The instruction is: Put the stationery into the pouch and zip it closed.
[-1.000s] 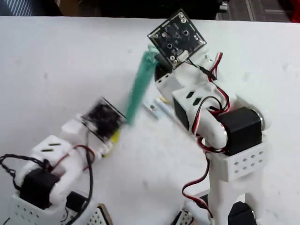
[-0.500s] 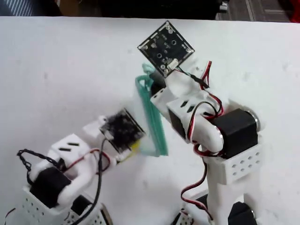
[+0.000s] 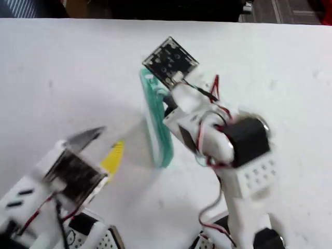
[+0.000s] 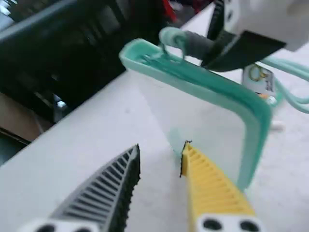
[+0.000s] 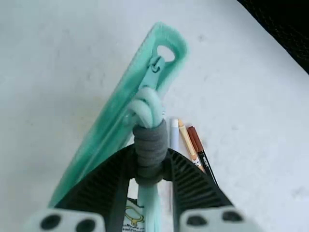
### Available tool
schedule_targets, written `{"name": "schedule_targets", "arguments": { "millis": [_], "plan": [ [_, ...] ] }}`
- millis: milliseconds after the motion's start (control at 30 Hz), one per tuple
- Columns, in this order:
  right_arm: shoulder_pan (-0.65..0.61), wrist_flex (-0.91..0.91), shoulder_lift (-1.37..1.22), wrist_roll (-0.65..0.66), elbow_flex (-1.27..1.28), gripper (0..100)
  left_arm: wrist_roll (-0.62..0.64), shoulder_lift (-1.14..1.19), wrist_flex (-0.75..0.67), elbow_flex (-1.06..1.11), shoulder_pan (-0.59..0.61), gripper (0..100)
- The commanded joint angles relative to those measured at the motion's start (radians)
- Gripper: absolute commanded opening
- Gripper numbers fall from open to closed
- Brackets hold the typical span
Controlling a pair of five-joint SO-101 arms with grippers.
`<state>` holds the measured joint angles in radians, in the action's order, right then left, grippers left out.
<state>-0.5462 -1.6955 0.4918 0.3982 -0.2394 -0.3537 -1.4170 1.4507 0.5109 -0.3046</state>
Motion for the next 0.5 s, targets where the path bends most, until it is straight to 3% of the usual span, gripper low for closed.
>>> {"name": "schedule_targets", "arguments": {
  "millis": [0,133,300,467],
  "plan": [
    [-0.067,-0.021,0.093,-0.002,-0.005,1.7,-0.041,-0.107,-0.049,-0.020,0.139,17],
    [-0.199,-0.024,0.170,0.000,0.046,1.7,-0.049,-0.165,-0.120,0.063,0.277,17],
    [-0.231,-0.024,0.268,0.086,0.226,1.7,-0.046,-0.174,-0.207,0.218,0.361,17],
    [-0.298,-0.024,0.438,0.198,0.408,1.7,-0.029,-0.174,-0.437,0.431,0.395,17]
  ]
}}
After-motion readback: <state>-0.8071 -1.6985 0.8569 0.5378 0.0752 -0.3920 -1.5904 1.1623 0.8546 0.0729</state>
